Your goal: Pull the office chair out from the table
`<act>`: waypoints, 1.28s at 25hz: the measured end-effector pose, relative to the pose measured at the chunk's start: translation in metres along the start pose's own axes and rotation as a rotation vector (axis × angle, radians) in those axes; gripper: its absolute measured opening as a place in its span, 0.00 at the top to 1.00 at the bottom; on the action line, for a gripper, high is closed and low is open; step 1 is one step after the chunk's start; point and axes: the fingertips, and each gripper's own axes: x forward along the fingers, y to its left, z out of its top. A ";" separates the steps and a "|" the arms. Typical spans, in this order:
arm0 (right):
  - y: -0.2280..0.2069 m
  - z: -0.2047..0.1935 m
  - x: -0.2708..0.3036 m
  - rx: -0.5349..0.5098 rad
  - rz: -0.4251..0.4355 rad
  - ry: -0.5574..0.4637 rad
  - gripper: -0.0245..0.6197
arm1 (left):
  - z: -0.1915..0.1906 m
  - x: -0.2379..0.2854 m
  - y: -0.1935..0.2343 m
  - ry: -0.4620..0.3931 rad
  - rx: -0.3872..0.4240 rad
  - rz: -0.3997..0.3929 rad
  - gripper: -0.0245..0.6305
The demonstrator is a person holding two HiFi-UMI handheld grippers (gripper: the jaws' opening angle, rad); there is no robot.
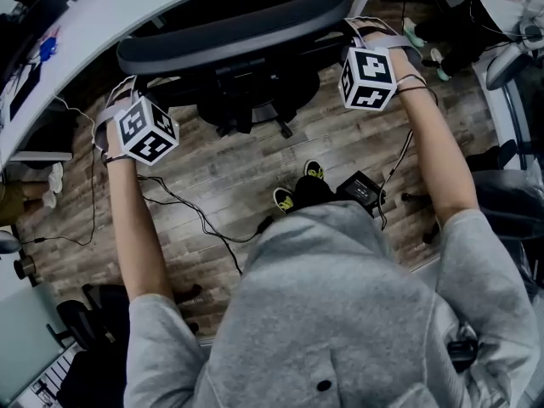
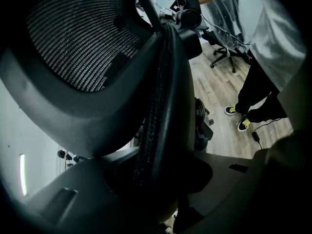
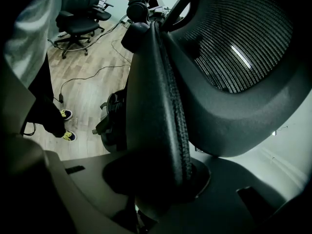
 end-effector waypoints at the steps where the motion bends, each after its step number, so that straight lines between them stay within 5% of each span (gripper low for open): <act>1: 0.000 0.000 -0.001 0.001 -0.001 0.002 0.75 | 0.000 0.000 0.000 -0.002 0.001 -0.002 0.75; 13: -0.002 0.000 -0.013 -0.011 0.010 -0.003 0.74 | 0.003 -0.013 -0.006 0.005 -0.015 -0.030 0.75; 32: 0.087 -0.012 -0.105 -0.028 -0.003 -0.022 0.74 | 0.031 -0.094 -0.108 0.023 -0.027 -0.014 0.75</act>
